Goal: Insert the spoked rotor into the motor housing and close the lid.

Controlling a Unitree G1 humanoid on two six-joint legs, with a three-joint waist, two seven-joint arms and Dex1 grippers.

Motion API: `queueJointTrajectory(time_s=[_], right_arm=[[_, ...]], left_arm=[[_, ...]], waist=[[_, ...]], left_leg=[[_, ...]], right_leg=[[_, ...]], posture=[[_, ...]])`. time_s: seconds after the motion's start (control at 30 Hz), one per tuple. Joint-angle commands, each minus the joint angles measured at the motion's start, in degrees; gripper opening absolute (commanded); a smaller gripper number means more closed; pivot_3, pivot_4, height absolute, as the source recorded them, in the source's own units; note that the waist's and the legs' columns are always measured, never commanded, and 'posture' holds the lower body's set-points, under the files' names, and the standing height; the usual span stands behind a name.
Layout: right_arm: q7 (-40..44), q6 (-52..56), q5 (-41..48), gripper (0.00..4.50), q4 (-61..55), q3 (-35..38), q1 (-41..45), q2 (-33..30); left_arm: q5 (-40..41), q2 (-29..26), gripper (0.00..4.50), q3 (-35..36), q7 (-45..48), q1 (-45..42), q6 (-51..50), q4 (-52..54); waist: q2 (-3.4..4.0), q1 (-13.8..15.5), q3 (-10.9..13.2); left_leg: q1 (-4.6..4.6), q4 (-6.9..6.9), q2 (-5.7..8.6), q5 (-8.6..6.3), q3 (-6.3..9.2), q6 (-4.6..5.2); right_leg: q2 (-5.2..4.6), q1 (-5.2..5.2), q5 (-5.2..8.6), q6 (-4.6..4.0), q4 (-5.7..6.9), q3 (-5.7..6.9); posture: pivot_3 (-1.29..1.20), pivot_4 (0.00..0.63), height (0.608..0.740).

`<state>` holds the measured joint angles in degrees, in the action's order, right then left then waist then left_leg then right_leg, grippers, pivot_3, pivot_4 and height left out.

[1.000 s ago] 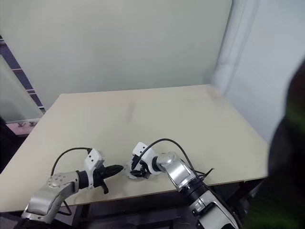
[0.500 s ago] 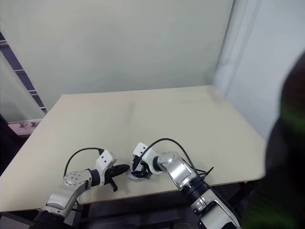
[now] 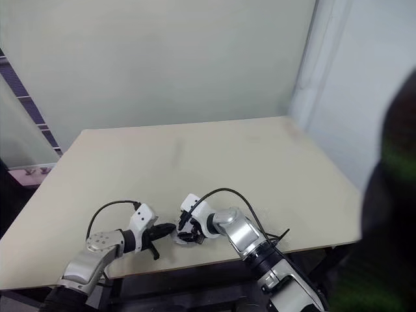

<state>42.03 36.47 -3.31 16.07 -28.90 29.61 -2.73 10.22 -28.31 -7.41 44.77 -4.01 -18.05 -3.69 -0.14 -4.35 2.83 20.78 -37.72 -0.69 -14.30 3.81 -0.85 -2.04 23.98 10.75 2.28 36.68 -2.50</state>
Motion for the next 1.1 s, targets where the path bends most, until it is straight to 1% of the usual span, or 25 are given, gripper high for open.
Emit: queueJointTrajectory(time_s=[0.03,0.17,0.43,0.6,0.67,0.9,1.1], right_arm=[[-1.52,1.53,1.25,3.3,-0.08,2.07,0.29,1.05],[-2.93,1.58,0.7,3.3,-0.11,1.72,0.23,1.17],[-4.84,1.6,-1.19,3.3,-0.05,-0.66,-0.6,0.78],[-6.14,1.85,-1.72,3.3,0.38,-1.21,-0.61,1.04],[-6.54,1.85,-1.93,3.3,0.55,-1.66,-0.67,1.08],[-5.99,2.31,-1.91,3.3,0.84,-2.9,-0.38,0.61],[-5.07,2.69,-1.89,3.3,0.6,-3.78,-0.09,-0.3]], left_arm=[[1.97,-0.06,0.0,2.81,-0.1,-0.92,-0.62,0.96],[4.21,0.04,0.0,5.41,-0.48,-1.01,-1.95,1.76],[5.36,-1.58,0.0,6.86,0.14,0.26,-3.62,3.29],[6.3,-1.92,0.0,7.39,0.53,1.47,-5.66,5.53],[7.14,-2.84,0.0,7.96,1.59,2.5,-6.57,6.29],[8.07,-6.83,0.0,8.54,4.17,5.72,-8.52,7.86],[7.92,-6.25,0.0,8.35,3.53,5.94,-7.62,7.53]], waist=[[0.0,-0.03,0.0],[-0.02,-0.05,0.0],[-0.01,-0.31,0.01],[-0.01,-0.36,0.01],[-0.01,-0.39,0.01],[0.02,-1.08,0.03],[0.02,-1.12,0.03]], left_leg=[[0.01,0.01,0.0,0.0,0.0,0.0],[0.04,0.12,-0.01,0.0,-0.01,0.01],[0.03,0.18,-0.01,0.0,0.01,0.0],[0.03,0.18,-0.01,-0.11,0.04,-0.19],[0.02,0.19,-0.01,-0.12,0.04,-0.2],[0.0,0.36,0.0,-0.12,0.06,-0.21],[0.0,0.45,0.0,-0.13,0.06,-0.22]], right_leg=[[0.0,0.02,0.0,0.0,0.0,0.0],[0.0,0.12,0.0,0.0,0.0,0.0],[0.02,0.23,0.0,0.0,0.0,0.0],[0.02,0.29,0.0,0.0,-0.01,0.01],[0.02,0.29,0.0,0.0,-0.01,0.01],[0.0,0.33,0.02,-0.03,-0.04,0.02],[0.0,0.35,0.02,-0.04,-0.09,0.02]], posture=[[0.0,0.0,0.74],[0.0,0.0,0.74],[0.0,0.0,0.74],[0.0,0.0,0.74],[0.0,0.0,0.74],[0.0,0.0,0.74],[0.0,0.0,0.74]])
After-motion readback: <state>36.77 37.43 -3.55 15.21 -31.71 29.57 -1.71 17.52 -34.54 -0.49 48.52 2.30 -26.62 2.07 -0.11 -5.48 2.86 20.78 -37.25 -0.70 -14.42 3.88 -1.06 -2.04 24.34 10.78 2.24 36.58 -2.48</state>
